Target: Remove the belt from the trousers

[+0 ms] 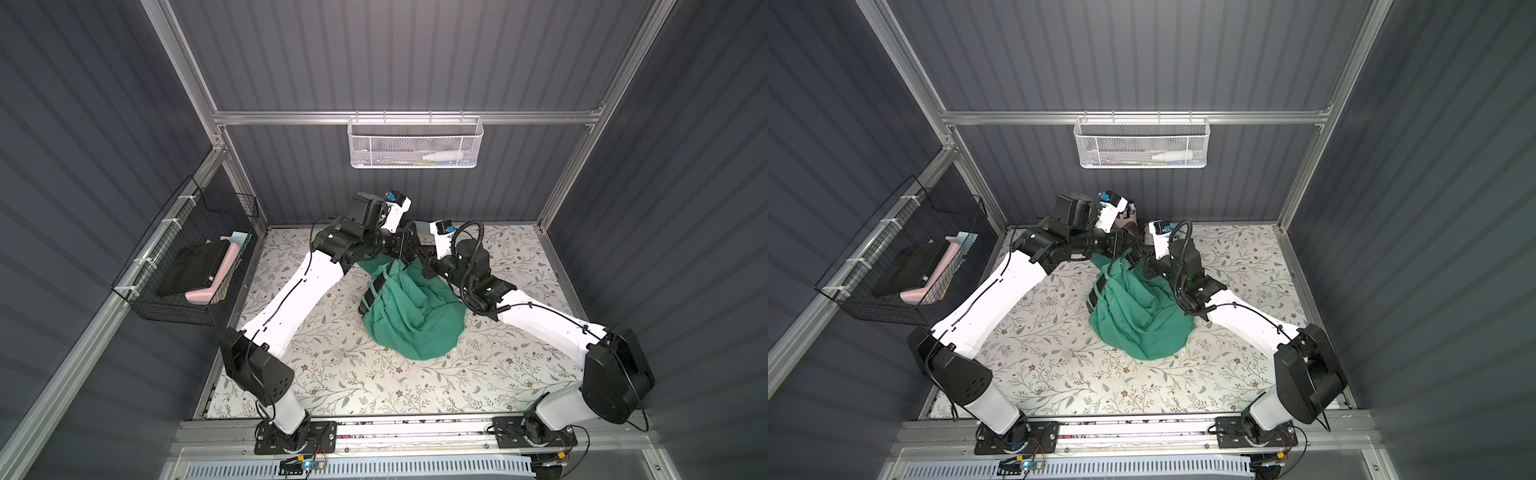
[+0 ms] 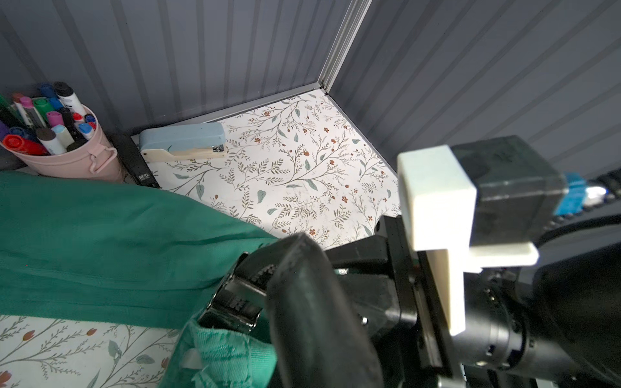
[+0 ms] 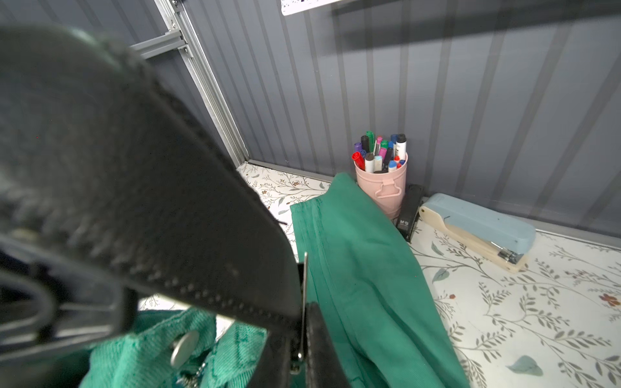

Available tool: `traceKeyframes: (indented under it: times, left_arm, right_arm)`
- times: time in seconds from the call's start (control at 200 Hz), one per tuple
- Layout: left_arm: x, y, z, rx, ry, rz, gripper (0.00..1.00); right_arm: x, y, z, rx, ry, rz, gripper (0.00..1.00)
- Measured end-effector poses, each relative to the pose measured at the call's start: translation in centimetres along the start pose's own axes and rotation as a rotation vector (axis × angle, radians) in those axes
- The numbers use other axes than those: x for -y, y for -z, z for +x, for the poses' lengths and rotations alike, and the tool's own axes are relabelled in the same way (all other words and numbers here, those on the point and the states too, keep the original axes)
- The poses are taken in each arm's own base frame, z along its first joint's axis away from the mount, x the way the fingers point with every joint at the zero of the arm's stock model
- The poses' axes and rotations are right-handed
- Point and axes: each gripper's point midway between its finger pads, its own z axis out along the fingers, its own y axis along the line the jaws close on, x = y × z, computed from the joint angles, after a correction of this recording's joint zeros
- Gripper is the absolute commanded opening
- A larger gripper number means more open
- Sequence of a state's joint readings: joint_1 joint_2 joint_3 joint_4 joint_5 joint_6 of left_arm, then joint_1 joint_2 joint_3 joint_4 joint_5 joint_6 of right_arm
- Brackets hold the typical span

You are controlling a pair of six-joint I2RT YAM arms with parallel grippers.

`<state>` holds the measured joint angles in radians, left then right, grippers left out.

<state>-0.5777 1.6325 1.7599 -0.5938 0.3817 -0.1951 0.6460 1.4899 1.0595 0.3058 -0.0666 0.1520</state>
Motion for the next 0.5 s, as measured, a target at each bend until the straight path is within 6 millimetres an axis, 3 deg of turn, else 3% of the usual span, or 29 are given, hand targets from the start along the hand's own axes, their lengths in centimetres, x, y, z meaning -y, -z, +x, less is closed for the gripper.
traceKeyframes:
  times: [0.22,0.305,0.365,0.5]
  left_arm:
    - [0.2,1.5,3.2,-0.007,-0.041,0.010,0.00]
    - [-0.1,1.7,4.3,-0.017,-0.083,0.001,0.06]
    - [-0.3,1.6,5.0,-0.028,-0.124,-0.007,0.17]
    - [-1.3,1.5,6.3,-0.062,-0.206,-0.044,0.57]
  right_arm:
    - [-0.1,2.8,-0.6,0.008,0.057,0.019,0.00]
    - [0.0,3.8,-1.0,0.017,0.091,0.029,0.00]
    - [0.1,4.1,-1.0,0.010,0.113,0.038,0.00]
    - [1.6,3.8,-0.4,-0.060,0.163,0.110,0.00]
